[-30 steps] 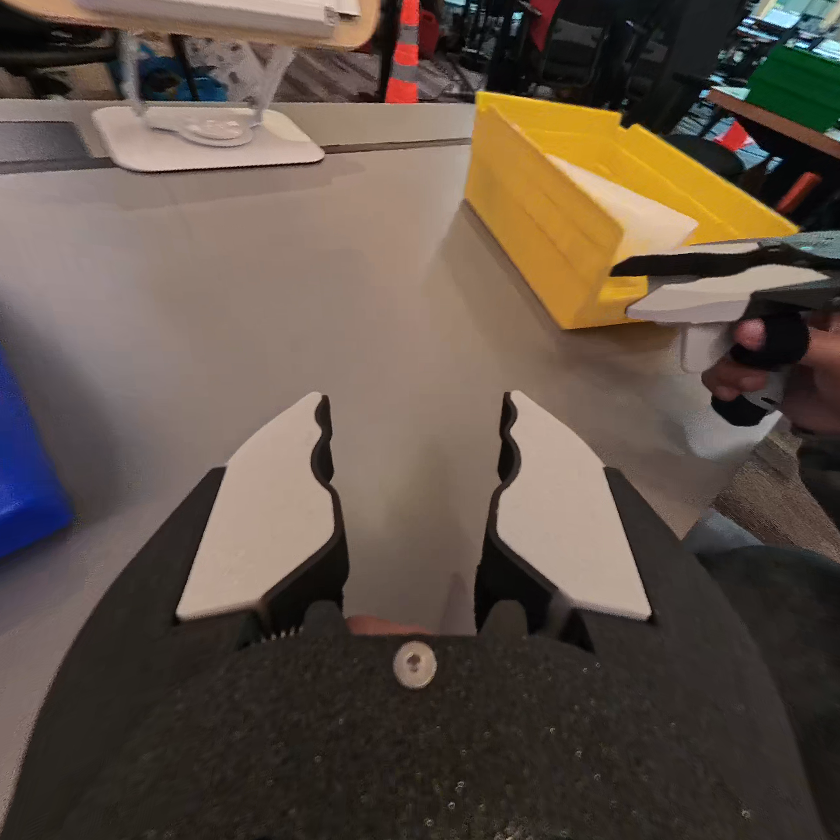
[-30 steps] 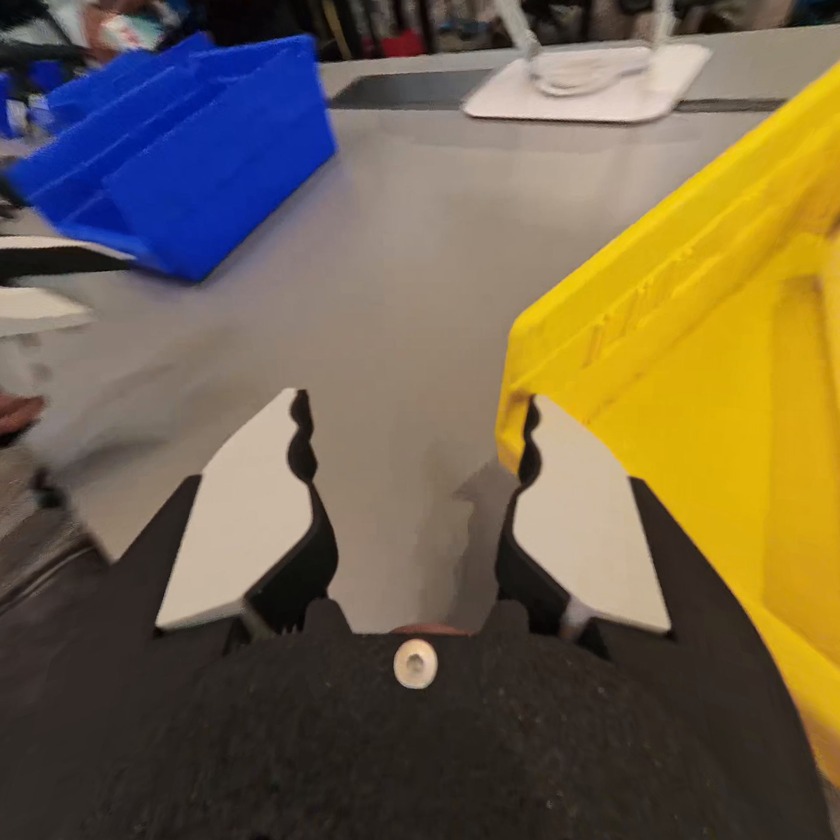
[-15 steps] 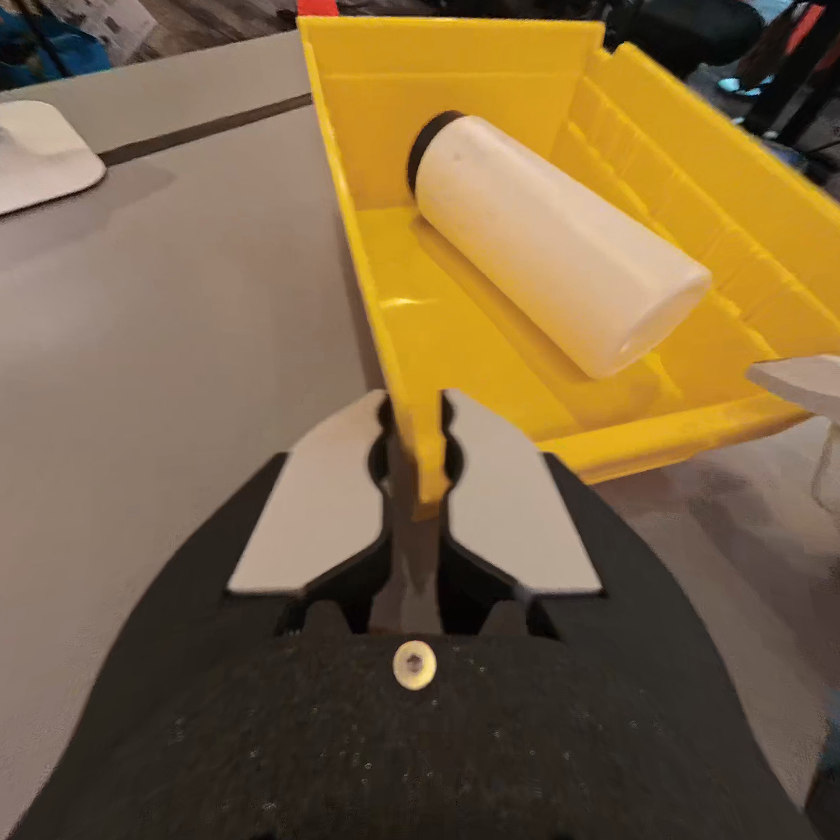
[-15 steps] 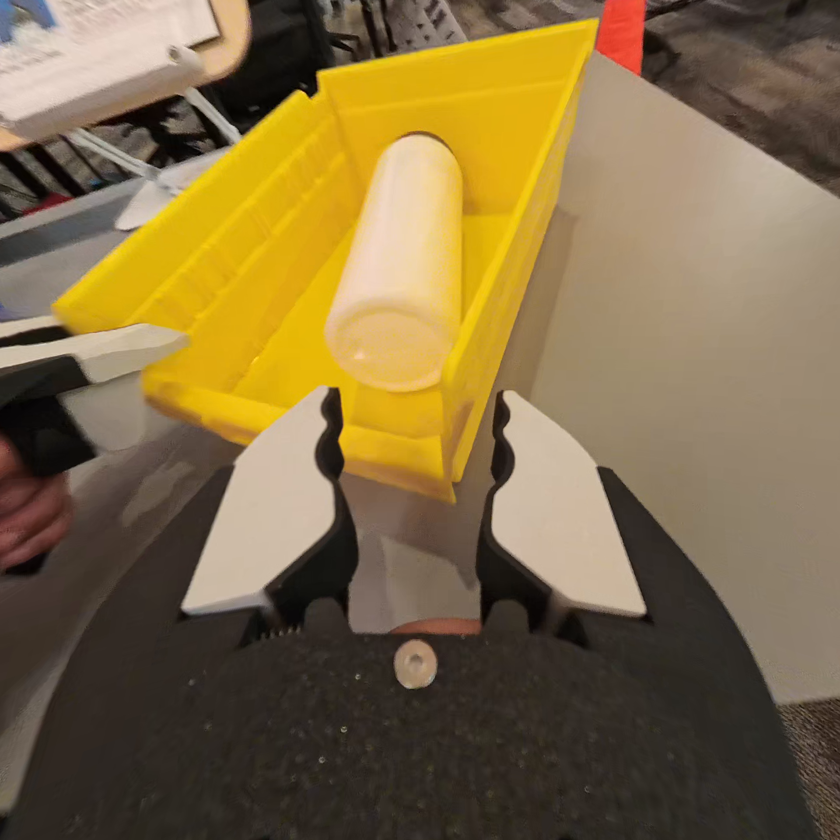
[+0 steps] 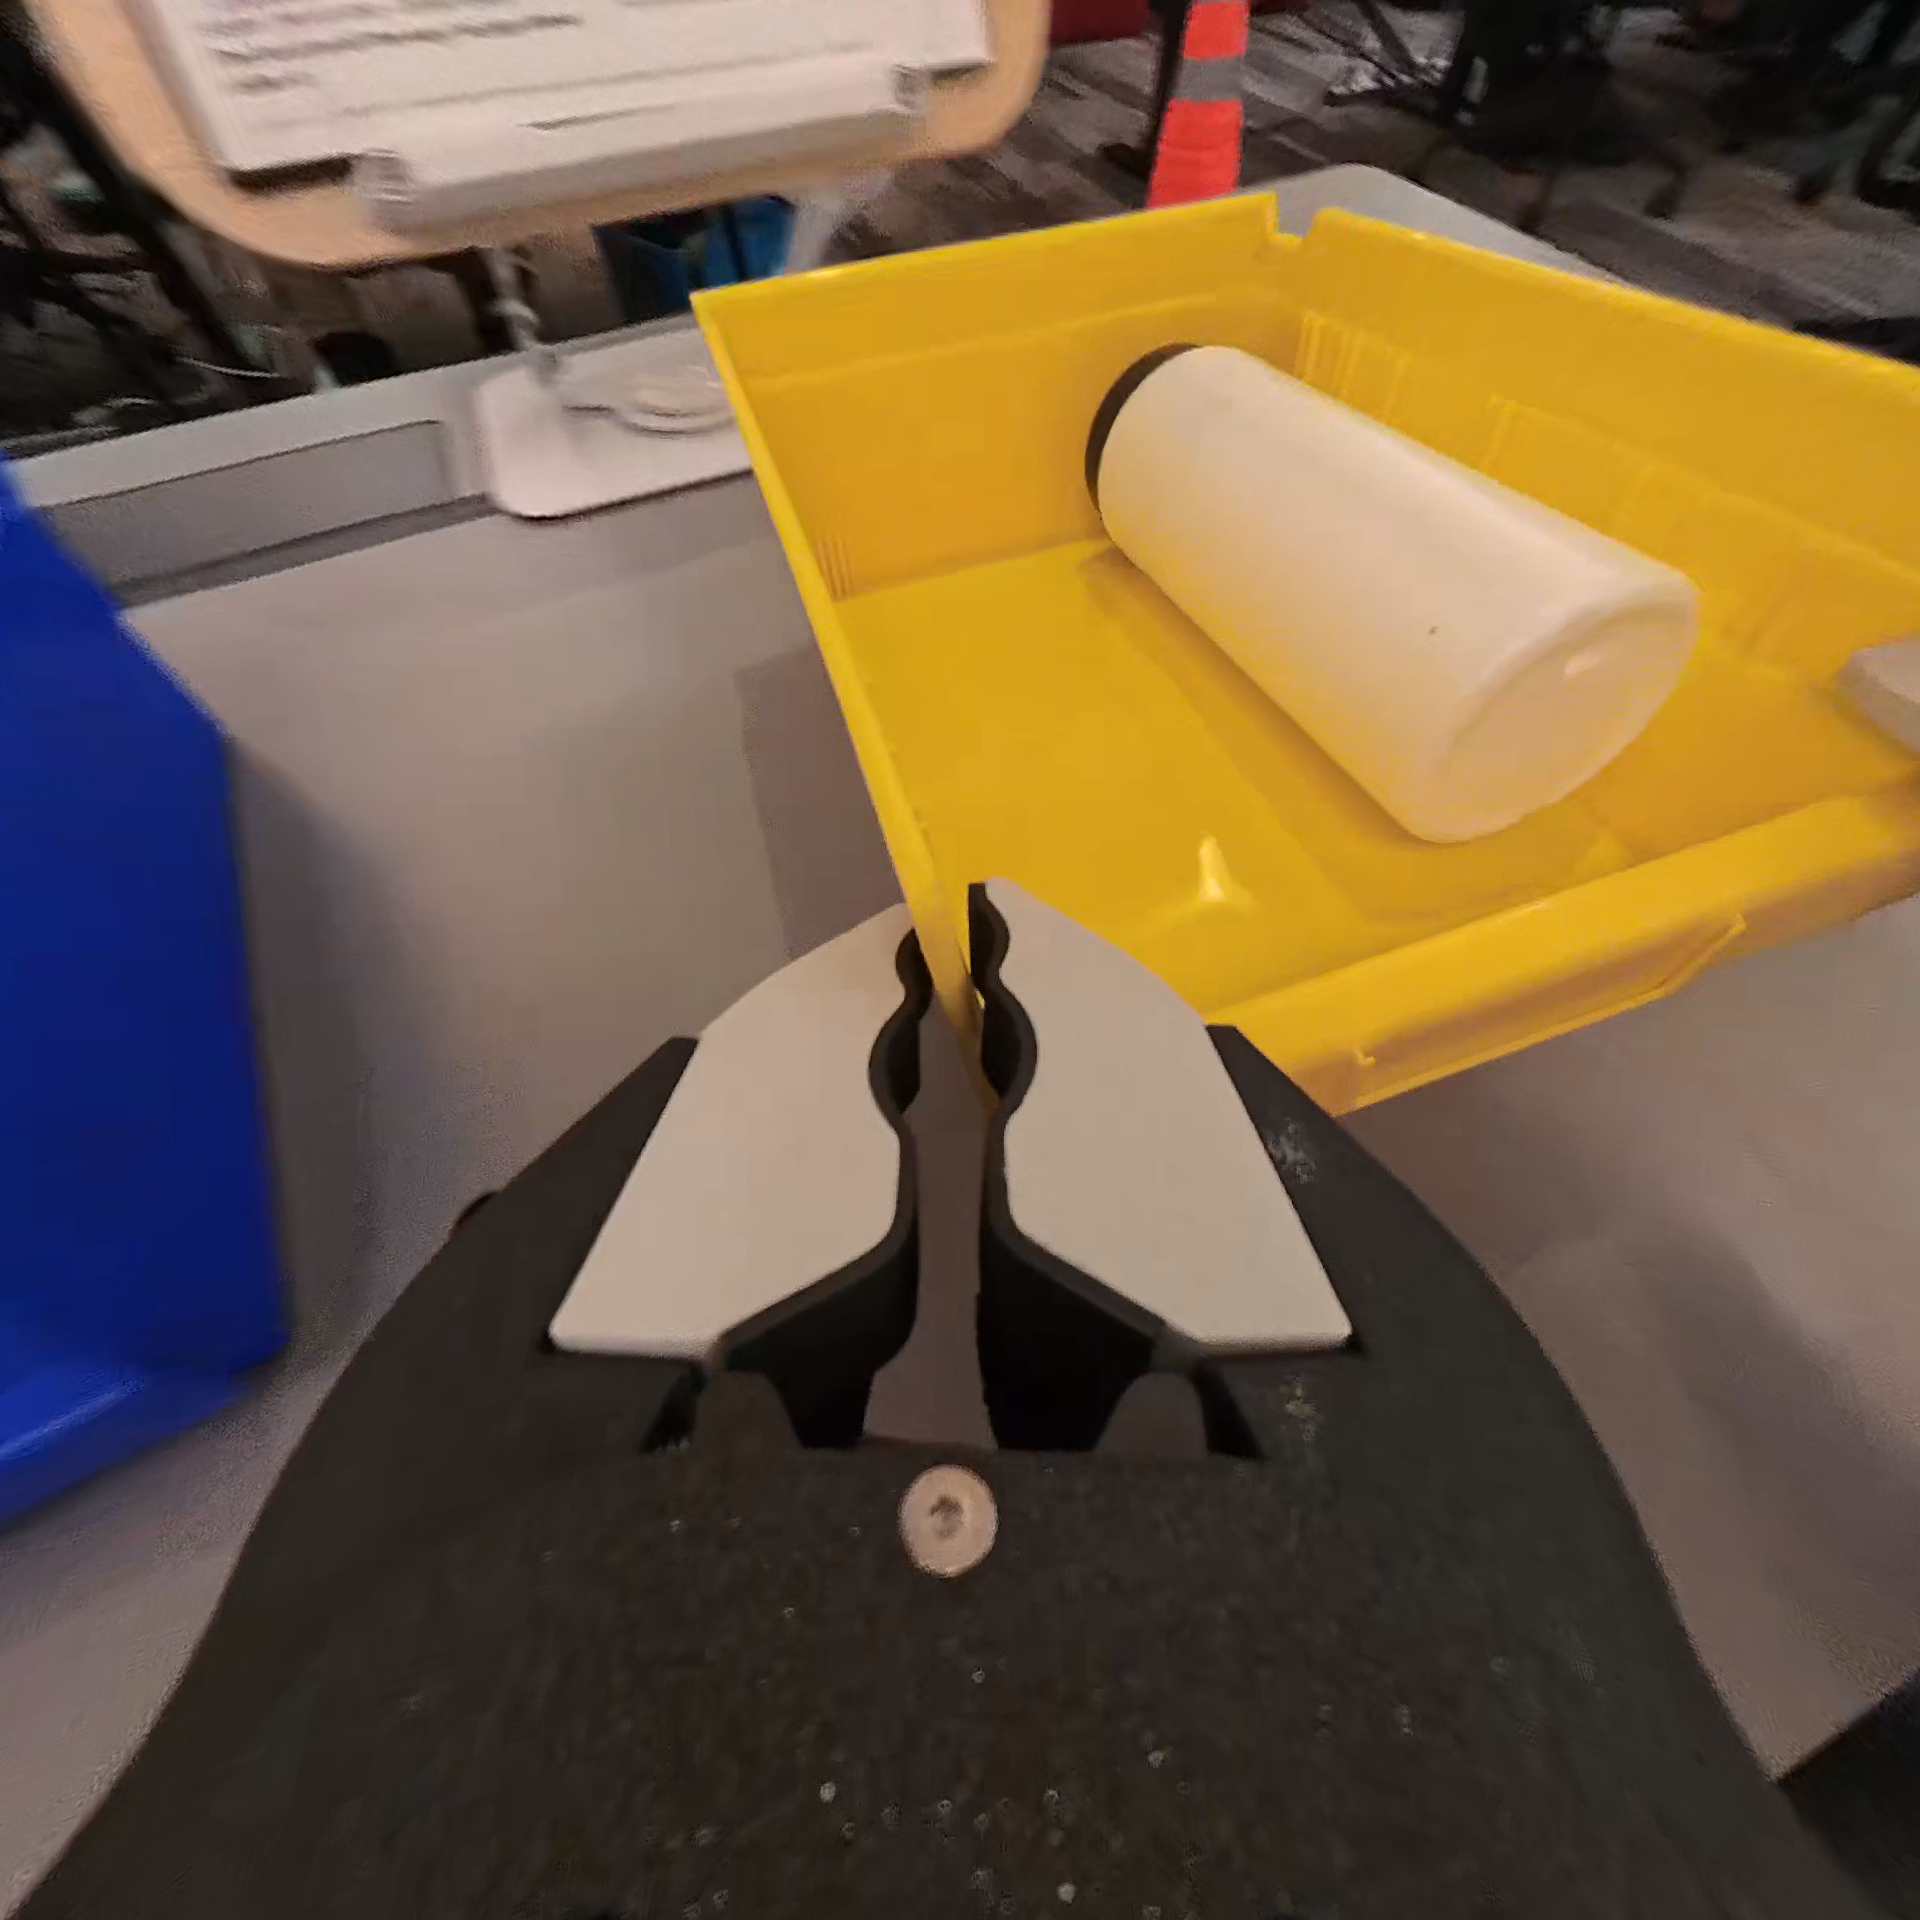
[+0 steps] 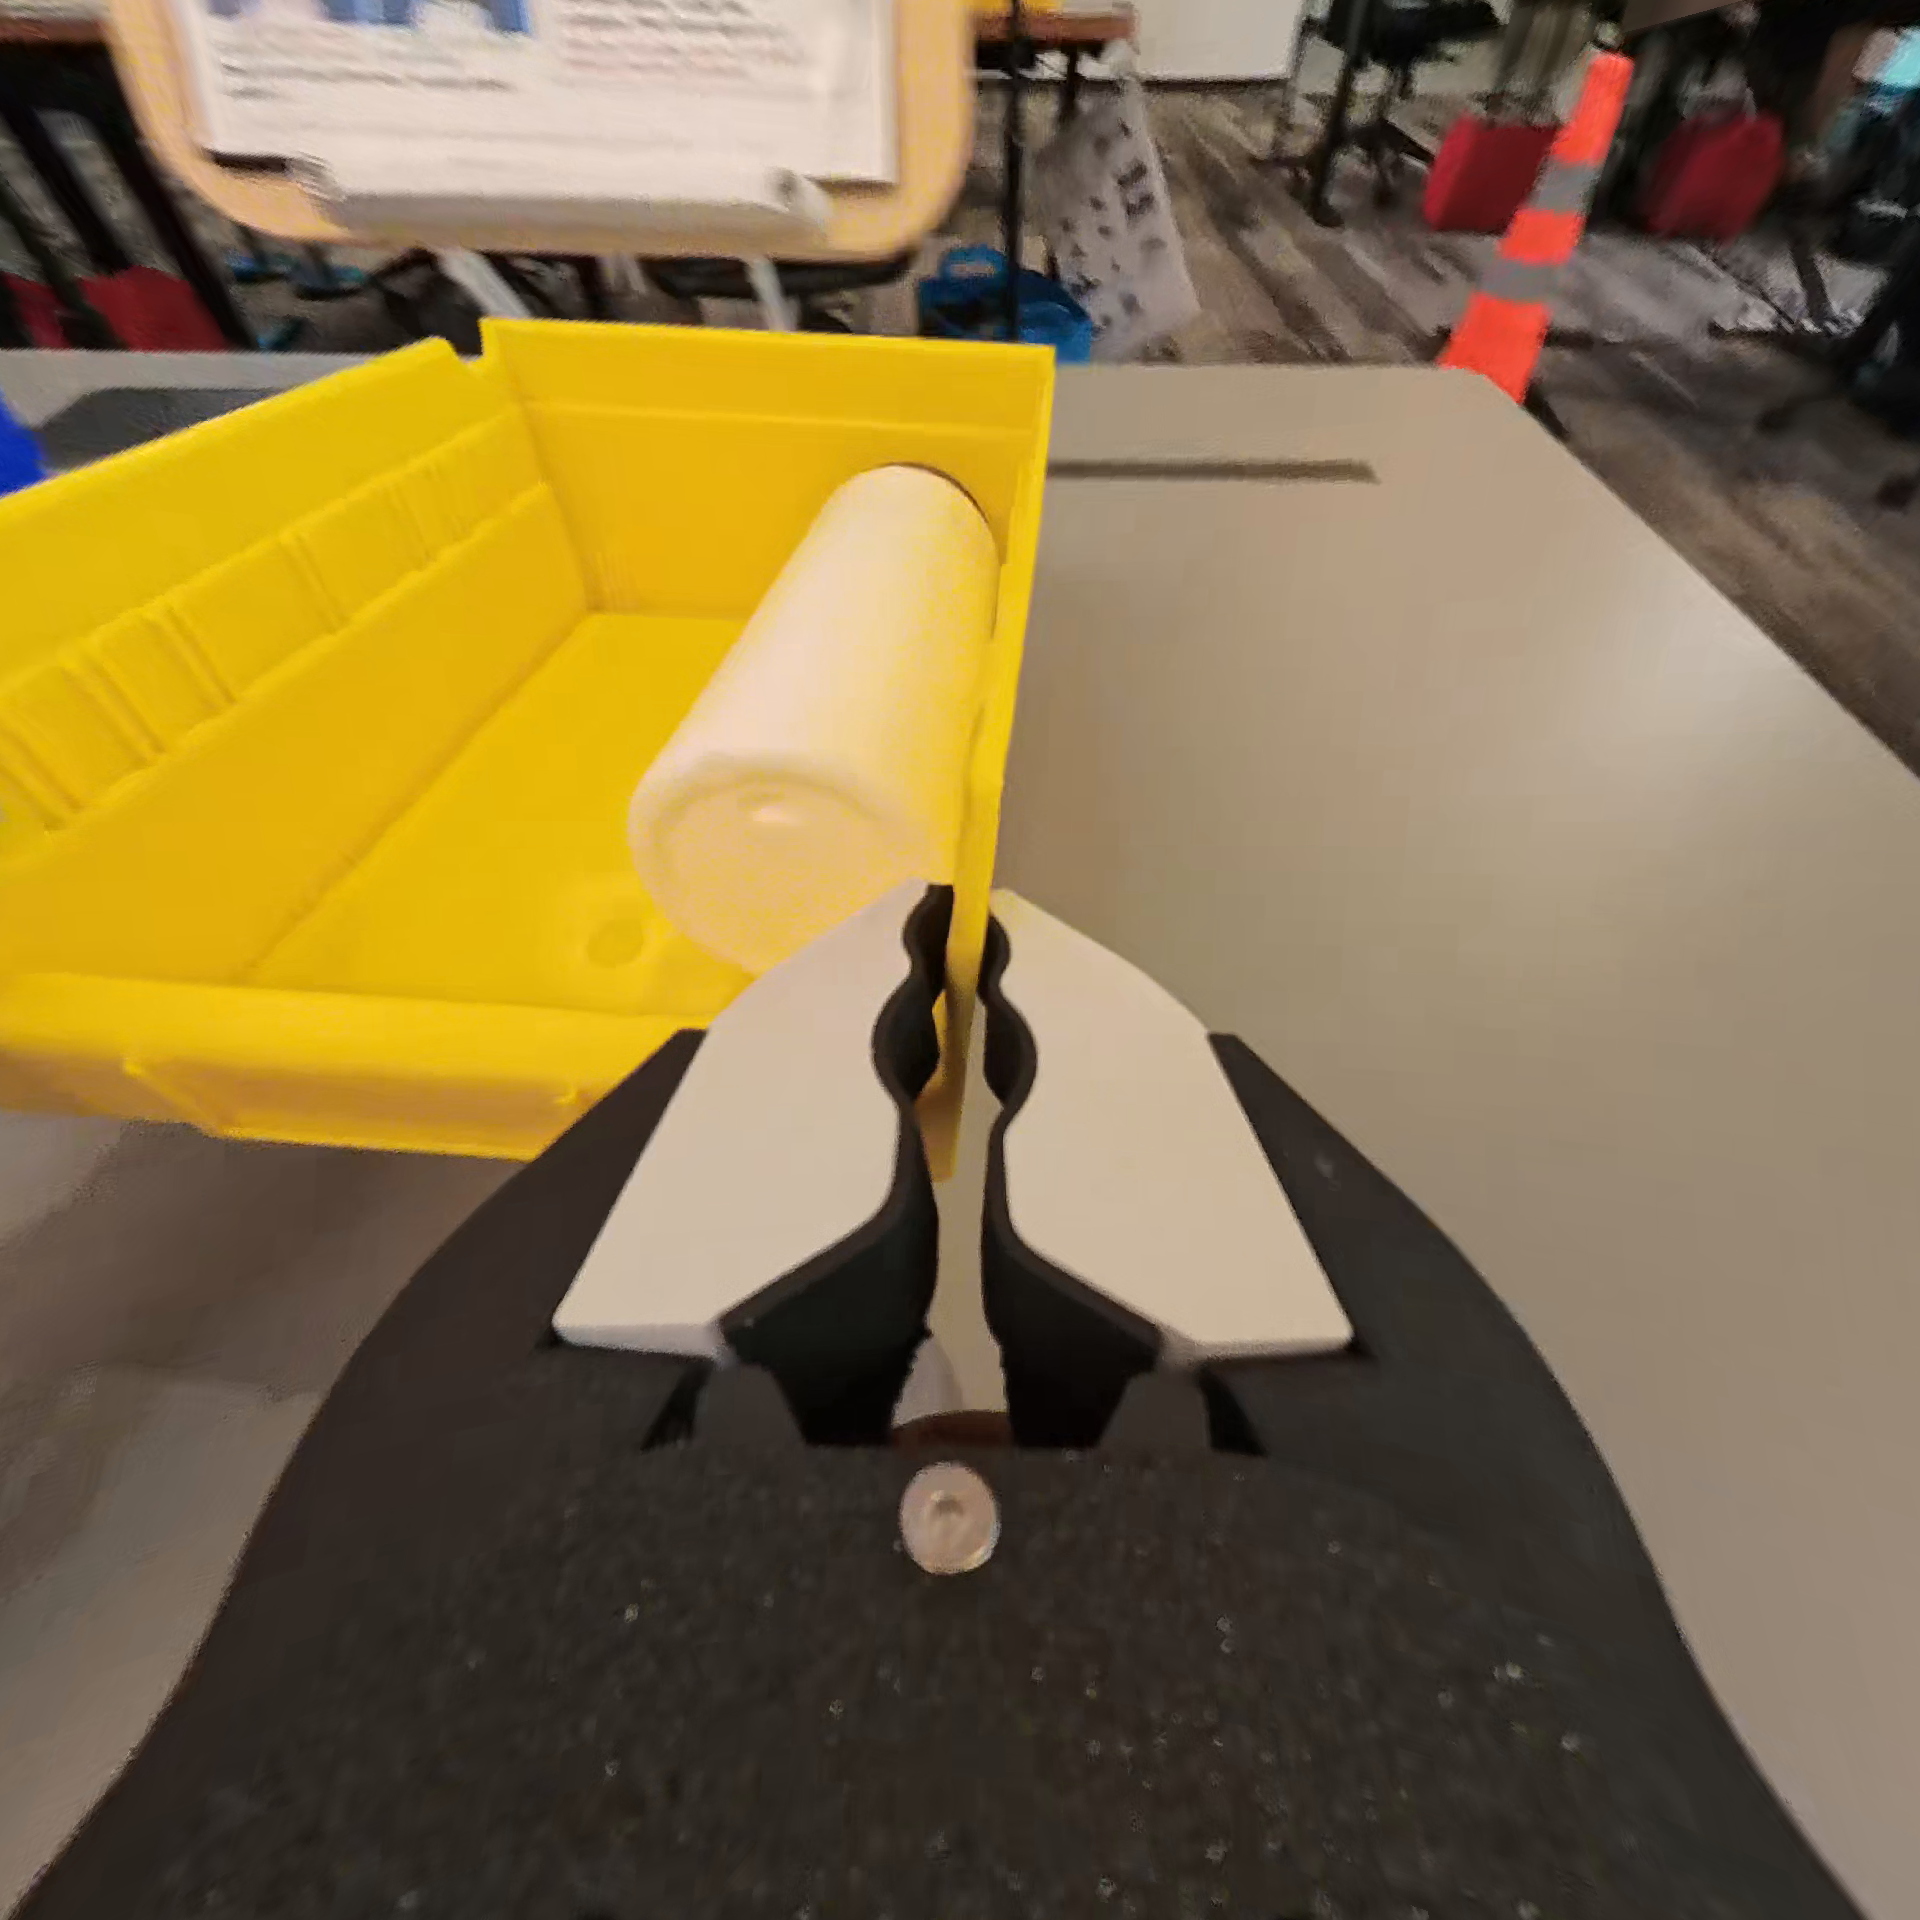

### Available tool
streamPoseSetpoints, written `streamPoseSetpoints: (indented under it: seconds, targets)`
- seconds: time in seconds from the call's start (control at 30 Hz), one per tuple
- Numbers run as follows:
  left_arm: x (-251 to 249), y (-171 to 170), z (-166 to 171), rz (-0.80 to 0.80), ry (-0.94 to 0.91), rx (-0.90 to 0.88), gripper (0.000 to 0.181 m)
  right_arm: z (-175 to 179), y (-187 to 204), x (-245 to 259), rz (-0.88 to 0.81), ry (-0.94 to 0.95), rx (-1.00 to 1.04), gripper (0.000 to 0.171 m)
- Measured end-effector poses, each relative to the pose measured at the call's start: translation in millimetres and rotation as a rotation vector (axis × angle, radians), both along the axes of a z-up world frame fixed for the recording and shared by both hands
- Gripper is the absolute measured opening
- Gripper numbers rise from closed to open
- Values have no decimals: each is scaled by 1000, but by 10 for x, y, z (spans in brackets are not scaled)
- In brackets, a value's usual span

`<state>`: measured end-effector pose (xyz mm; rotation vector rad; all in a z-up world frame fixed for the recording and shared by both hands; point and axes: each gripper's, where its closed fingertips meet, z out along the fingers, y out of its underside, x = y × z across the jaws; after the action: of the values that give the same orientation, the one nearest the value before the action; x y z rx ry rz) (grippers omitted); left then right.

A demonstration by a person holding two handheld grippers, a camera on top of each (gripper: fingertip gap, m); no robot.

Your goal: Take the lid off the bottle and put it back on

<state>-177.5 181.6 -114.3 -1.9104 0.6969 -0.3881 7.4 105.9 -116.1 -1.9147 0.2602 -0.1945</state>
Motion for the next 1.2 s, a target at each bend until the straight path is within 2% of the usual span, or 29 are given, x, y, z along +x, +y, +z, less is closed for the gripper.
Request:
streamPoseSetpoints:
  seconds: [0.17, 0.4, 0.53, 0.57, 0.6, 0.63, 0.73, 0.8, 0.9, 0.97, 1.0, 1.1, 1.17, 1.2]
  targets:
    - [-781, 168, -27, 126, -10, 67, 6, 121, 463, -714, 132, -100, 65, 2]
    - [-1238, 314, -273, 217, 63, 48, 6, -248, 752, -1192, 251, -89, -10, 3]
    - [-1293, 295, -445, 240, 44, -51, 6, -451, 680, -1273, 328, -42, -81, 6]
    - [-1280, 272, -417, 225, 12, -66, 14, -478, 656, -1300, 360, -23, -80, 7]
    - [-1281, 234, -333, 211, -38, -62, 32, -471, 604, -1340, 417, -22, -78, 9]
    - [-1322, 186, -203, 204, -88, -35, 41, -441, 510, -1369, 480, -32, -91, 10]
    - [-1803, 55, 163, 284, -189, 83, 48, -209, 192, -1222, 540, -120, 4, 26]
    - [-2330, 85, 183, 388, -194, 95, 50, -107, 5, -1255, 618, -107, 80, 33]
    - [-3029, 358, -19, 500, -117, -6, 62, -143, -126, -1502, 746, -16, 74, 36]
    - [-3317, 610, -101, 536, -45, -43, 78, -195, -185, -1796, 849, 65, 41, 42]
    - [-3416, 743, -117, 550, -21, -38, 78, -237, -230, -1941, 893, 86, 17, 47]
    - [-3421, 1116, -272, 492, 18, -90, 77, -298, -356, -2381, 978, 124, -14, 48]
    - [-3335, 1301, -475, 435, 55, -171, 68, -348, -424, -2674, 1038, 97, -43, 48]
    - [-3340, 1376, -502, 443, 47, -183, 71, -381, -458, -2809, 1076, 73, -69, 45]
